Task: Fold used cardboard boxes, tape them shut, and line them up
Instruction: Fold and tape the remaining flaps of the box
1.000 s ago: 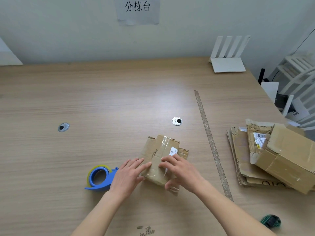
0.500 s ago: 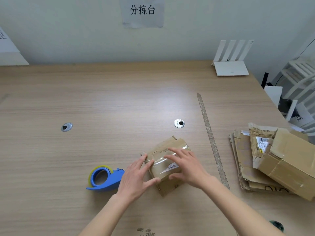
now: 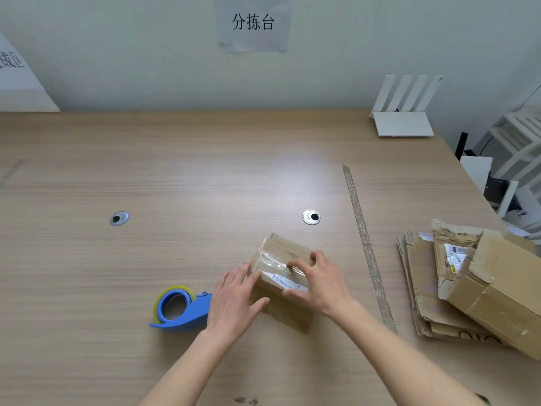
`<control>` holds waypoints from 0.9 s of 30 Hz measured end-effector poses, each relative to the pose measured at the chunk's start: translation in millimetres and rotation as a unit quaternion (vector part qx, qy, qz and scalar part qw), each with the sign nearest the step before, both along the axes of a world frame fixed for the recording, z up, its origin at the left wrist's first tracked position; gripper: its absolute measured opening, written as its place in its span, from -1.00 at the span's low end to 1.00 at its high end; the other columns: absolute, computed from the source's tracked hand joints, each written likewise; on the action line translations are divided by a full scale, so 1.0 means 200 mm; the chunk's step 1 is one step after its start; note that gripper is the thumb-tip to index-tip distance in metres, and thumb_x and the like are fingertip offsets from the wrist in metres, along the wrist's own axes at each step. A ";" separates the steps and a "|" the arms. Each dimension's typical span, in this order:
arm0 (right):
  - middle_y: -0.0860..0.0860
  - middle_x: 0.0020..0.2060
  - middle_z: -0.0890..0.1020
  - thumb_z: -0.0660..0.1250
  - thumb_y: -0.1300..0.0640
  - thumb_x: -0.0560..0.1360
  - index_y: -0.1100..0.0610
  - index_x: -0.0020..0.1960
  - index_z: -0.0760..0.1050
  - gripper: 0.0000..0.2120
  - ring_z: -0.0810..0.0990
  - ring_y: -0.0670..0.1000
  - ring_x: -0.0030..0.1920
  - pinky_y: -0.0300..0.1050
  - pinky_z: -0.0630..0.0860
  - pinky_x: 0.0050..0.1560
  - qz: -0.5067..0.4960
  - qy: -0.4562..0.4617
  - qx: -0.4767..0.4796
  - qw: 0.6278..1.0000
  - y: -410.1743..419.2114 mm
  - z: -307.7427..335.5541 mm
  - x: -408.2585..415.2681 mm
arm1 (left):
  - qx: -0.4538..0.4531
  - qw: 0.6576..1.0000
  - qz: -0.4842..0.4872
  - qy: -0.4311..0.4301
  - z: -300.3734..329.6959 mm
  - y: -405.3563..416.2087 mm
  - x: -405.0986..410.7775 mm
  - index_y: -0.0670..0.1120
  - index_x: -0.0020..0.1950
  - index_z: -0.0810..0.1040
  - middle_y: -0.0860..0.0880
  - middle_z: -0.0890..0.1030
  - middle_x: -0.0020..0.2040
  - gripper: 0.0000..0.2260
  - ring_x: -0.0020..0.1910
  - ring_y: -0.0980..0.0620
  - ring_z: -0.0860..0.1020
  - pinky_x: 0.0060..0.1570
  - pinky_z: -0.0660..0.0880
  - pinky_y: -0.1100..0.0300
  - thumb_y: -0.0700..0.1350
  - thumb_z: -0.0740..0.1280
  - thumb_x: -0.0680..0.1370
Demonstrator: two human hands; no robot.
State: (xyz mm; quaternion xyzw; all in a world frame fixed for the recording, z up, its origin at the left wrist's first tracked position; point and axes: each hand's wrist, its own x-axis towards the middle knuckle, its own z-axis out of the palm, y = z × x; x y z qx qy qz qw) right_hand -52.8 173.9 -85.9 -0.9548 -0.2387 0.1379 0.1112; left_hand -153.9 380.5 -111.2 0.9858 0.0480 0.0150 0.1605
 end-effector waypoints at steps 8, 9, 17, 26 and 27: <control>0.09 0.35 0.25 0.27 -0.42 0.47 -0.24 0.57 0.03 -0.21 0.33 0.15 0.42 0.06 0.50 0.24 -0.057 0.078 0.041 0.994 0.09 -0.05 -0.24 | 0.026 0.997 0.073 0.009 0.01 0.20 -0.11 0.03 0.41 0.51 -0.05 0.47 0.44 -0.44 0.40 -0.09 0.45 0.41 0.34 -0.04 0.23 0.44 0.47; 0.08 0.36 0.23 0.29 -0.41 0.47 -0.23 0.58 0.01 -0.19 0.33 0.15 0.43 0.06 0.50 0.25 -0.059 0.093 0.049 0.993 0.10 -0.05 -0.25 | 0.027 0.996 0.080 0.013 0.01 0.23 -0.13 0.03 0.41 0.51 -0.04 0.47 0.44 -0.43 0.39 -0.09 0.45 0.40 0.34 -0.04 0.24 0.44 0.46; 0.06 0.31 0.22 0.31 -0.40 0.47 -0.20 0.58 0.01 -0.17 0.47 0.17 0.31 0.07 0.57 0.14 -0.095 0.100 0.061 0.989 0.17 -0.03 -0.34 | 0.064 0.989 0.124 0.047 -0.08 0.33 -0.29 0.06 0.32 0.58 -0.12 0.53 0.32 -0.40 0.14 -0.14 0.57 0.13 0.53 -0.07 0.28 0.53 0.35; 0.04 0.46 0.11 0.29 -0.40 0.48 -0.26 0.59 -0.01 -0.19 0.39 0.14 0.42 0.09 0.54 0.22 -0.116 0.115 0.087 0.983 0.16 -0.03 -0.37 | 0.114 0.970 0.193 0.090 -0.07 0.33 -0.31 0.25 0.43 0.42 -0.07 0.50 -0.01 -0.41 -0.13 -0.07 0.53 -0.13 0.37 0.00 0.38 0.36 0.43; 0.04 0.48 0.09 0.29 -0.40 0.48 -0.26 0.59 -0.02 -0.19 0.38 0.15 0.43 0.11 0.53 0.24 -0.113 0.112 0.091 0.983 0.16 -0.03 -0.37 | 0.113 0.967 0.198 0.113 -0.05 0.34 -0.32 0.31 0.50 0.27 -0.02 0.51 0.01 -0.41 -0.09 -0.04 0.54 -0.09 0.36 0.01 0.40 0.24 0.49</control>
